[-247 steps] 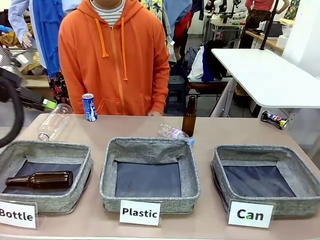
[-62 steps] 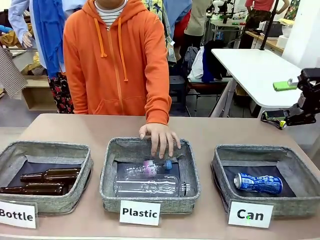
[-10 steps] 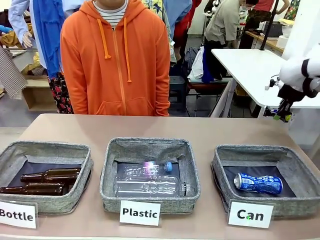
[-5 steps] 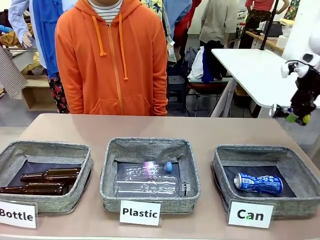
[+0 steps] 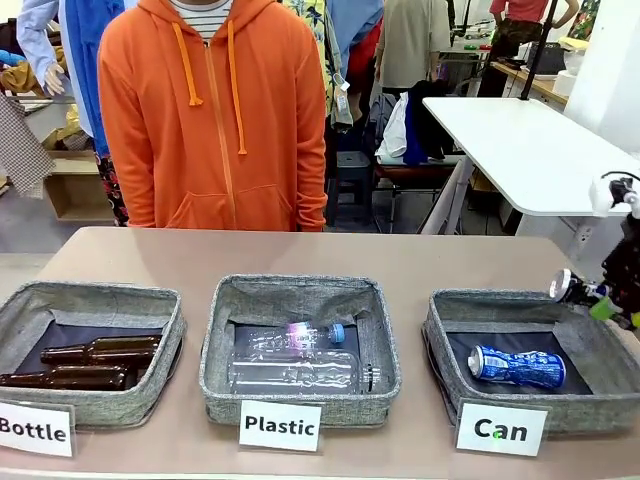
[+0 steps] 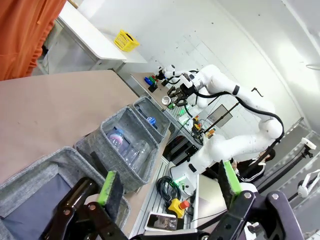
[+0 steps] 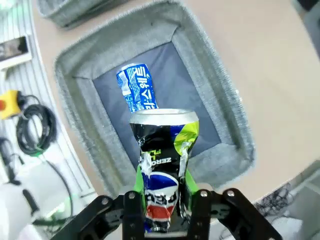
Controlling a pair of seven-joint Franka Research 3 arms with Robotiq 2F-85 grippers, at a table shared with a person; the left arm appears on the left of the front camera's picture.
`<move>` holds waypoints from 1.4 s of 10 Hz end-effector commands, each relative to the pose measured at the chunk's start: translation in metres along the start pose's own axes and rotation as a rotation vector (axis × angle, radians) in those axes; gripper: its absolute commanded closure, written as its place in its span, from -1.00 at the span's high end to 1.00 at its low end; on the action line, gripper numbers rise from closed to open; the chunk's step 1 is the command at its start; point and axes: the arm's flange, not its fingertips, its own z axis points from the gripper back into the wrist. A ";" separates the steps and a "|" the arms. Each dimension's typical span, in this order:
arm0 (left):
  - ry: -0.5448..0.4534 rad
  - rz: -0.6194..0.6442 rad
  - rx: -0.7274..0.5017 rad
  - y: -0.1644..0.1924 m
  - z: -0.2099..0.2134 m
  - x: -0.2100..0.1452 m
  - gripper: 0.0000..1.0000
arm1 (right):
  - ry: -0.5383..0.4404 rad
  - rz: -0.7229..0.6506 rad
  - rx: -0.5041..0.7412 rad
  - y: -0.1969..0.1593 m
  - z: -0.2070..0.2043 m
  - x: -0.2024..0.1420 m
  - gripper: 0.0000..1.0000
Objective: Sort the can waste into the basket.
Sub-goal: Pick up the can waste from the table and place it in the right Fabric basket.
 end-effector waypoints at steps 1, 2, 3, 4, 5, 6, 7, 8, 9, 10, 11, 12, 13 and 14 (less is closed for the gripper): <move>0.008 0.000 0.004 -0.003 0.000 -0.001 1.00 | -0.004 0.004 -0.058 0.006 -0.007 -0.001 -0.67; 0.008 0.000 0.004 -0.003 0.000 -0.001 1.00 | 0.000 0.000 0.000 0.000 0.000 0.000 -0.67; 0.008 0.000 0.004 -0.003 0.000 -0.001 1.00 | 0.000 0.000 0.000 0.000 0.000 0.000 -0.67; 0.008 0.000 0.004 -0.003 0.000 -0.001 1.00 | 0.000 0.000 0.000 0.000 0.000 0.000 -0.67; 0.008 0.000 0.004 -0.003 0.000 -0.001 1.00 | -0.010 0.009 -0.019 0.002 0.002 -0.001 -0.36; 0.008 0.000 0.004 -0.003 0.000 -0.001 1.00 | 0.021 -0.005 -0.009 -0.007 -0.009 0.001 0.35; 0.008 0.000 0.004 -0.003 0.000 -0.001 1.00 | 0.041 0.049 -0.008 -0.007 -0.014 0.005 0.80; 0.008 0.000 0.004 -0.003 0.000 -0.001 1.00 | 0.047 0.066 0.006 -0.008 -0.017 0.007 1.00; 0.008 0.000 0.004 -0.003 0.000 -0.001 1.00 | 0.048 0.083 0.014 -0.008 -0.018 0.008 1.00; 0.008 0.000 0.004 -0.003 0.000 -0.001 1.00 | 0.049 0.088 0.016 -0.008 -0.018 0.007 1.00; 0.008 0.000 0.004 -0.003 0.000 -0.001 1.00 | 0.032 0.088 0.028 -0.009 -0.018 0.005 1.00; 0.008 0.000 0.004 -0.003 0.000 -0.001 1.00 | 0.017 0.066 0.029 -0.010 -0.017 0.004 1.00; 0.008 0.000 0.004 -0.003 0.000 -0.001 1.00 | 0.008 0.046 0.037 -0.010 -0.017 0.005 1.00; 0.008 0.000 0.004 -0.003 0.000 -0.001 1.00 | -0.014 0.032 0.072 -0.010 -0.017 0.007 1.00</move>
